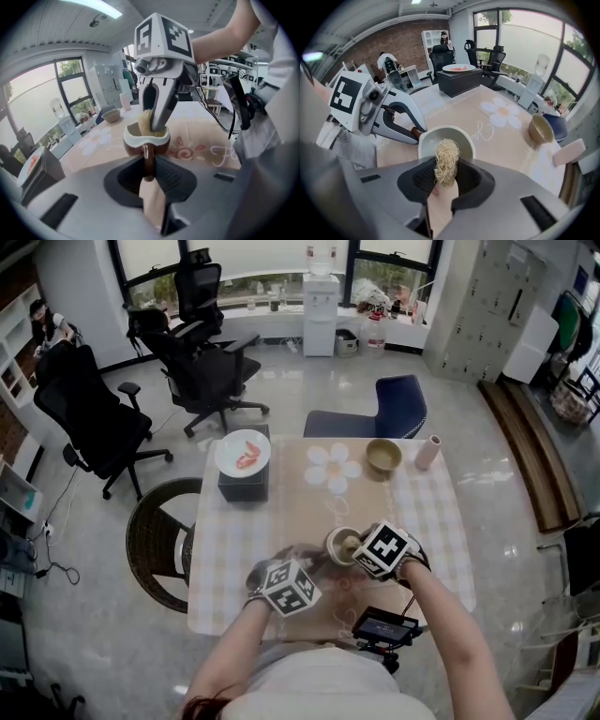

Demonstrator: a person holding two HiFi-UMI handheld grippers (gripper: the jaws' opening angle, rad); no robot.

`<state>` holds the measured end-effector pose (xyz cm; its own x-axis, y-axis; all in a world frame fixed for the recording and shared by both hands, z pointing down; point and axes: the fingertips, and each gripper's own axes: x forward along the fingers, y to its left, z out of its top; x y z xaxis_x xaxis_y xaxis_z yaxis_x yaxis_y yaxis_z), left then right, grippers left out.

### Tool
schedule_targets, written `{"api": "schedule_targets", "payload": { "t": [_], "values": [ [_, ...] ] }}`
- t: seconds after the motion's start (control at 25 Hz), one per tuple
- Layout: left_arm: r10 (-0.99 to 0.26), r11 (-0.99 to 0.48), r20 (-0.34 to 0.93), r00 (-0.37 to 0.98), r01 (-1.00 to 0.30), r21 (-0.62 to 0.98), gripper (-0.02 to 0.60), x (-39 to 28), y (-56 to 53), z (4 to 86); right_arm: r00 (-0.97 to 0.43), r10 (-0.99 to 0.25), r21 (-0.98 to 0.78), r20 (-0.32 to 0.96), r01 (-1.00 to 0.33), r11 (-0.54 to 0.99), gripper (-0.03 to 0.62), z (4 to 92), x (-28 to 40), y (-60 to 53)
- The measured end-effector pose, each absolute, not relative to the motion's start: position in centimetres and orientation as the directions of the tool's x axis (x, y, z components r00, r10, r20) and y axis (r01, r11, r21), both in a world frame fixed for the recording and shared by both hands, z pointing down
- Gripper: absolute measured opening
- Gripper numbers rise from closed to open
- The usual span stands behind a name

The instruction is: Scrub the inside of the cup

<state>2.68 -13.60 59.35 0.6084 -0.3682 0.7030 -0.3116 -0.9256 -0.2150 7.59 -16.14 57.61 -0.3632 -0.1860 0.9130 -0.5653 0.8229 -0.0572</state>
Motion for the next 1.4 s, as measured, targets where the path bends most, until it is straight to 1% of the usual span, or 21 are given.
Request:
{"api": "schedule_targets", "payload": {
  "t": [0.16,0.28,0.44,0.56,0.72,0.96,1.28,1.4],
  "values": [
    [-0.370,-0.926,0.705,0.605,-0.303,-0.226,0.060,2.5,-13.6,59.5,-0.457,-0.103,-0.214,0.883,-0.589,0.779,0.091,57.7,6.7,-15.2],
    [-0.374,-0.925,0.704,0.604,-0.301,-0.234,0.060,2.5,-13.5,59.5,-0.529,-0.077,-0.311,0.845,-0.604,0.733,0.091,57.6,6.3,-14.9],
    [-0.380,-0.922,0.700,0.605,-0.308,-0.235,0.060,2.4,-13.7,59.6,-0.623,-0.105,-0.396,0.775,-0.608,0.688,0.091,57.5,5.8,-15.0],
    [-0.381,-0.922,0.696,0.609,-0.309,-0.234,0.060,2.4,-13.7,59.5,-0.657,-0.140,-0.410,0.740,-0.607,0.681,0.091,57.3,5.7,-15.3],
    [-0.381,-0.921,0.696,0.609,-0.320,-0.224,0.060,2.3,-13.8,59.6,-0.668,-0.204,-0.357,0.716,-0.602,0.715,0.092,57.1,5.2,-15.6],
    [-0.378,-0.920,0.698,0.608,-0.328,-0.213,0.060,2.1,-13.9,59.8,-0.658,-0.308,-0.229,0.687,-0.599,0.767,0.091,56.9,4.4,-16.0],
    [-0.375,-0.919,0.700,0.608,-0.343,-0.195,0.060,1.9,-14.0,59.9,-0.562,-0.454,0.030,0.691,-0.606,0.795,0.092,57.4,4.3,-17.2],
    [-0.376,-0.918,0.700,0.607,-0.348,-0.192,0.060,1.9,-14.1,59.8,-0.514,-0.498,0.136,0.698,-0.588,0.797,0.092,57.4,4.3,-17.7]
  ]
}}
